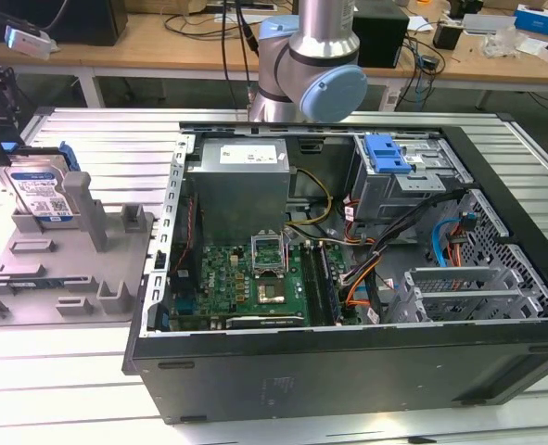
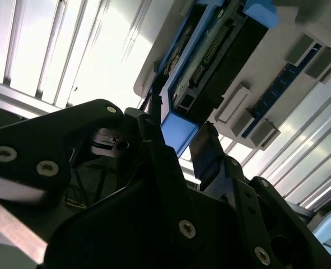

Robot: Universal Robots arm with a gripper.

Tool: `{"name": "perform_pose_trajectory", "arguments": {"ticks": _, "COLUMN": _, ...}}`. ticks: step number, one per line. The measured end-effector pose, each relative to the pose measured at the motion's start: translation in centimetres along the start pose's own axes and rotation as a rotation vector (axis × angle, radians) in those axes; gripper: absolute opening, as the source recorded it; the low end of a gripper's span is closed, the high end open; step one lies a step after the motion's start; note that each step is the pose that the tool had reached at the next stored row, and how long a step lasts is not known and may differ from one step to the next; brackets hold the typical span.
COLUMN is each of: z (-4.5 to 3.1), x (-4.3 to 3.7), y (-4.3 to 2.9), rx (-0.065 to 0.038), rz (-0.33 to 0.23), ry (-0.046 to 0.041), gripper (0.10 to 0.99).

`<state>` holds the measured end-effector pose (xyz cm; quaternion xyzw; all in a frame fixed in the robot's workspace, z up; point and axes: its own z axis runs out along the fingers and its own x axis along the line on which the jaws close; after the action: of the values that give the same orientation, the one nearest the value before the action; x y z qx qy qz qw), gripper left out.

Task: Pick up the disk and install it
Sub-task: 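Pick up the disk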

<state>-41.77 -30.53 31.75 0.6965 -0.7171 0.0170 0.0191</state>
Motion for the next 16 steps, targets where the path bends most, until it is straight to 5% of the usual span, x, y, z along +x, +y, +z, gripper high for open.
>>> {"name": "perform_pose_trajectory", "arguments": {"ticks": 16, "z": 1.06, "x": -0.04, "y": -0.01, "rx": 0.0, "rz": 0.0, "ry": 0.0, "gripper": 0.482}}
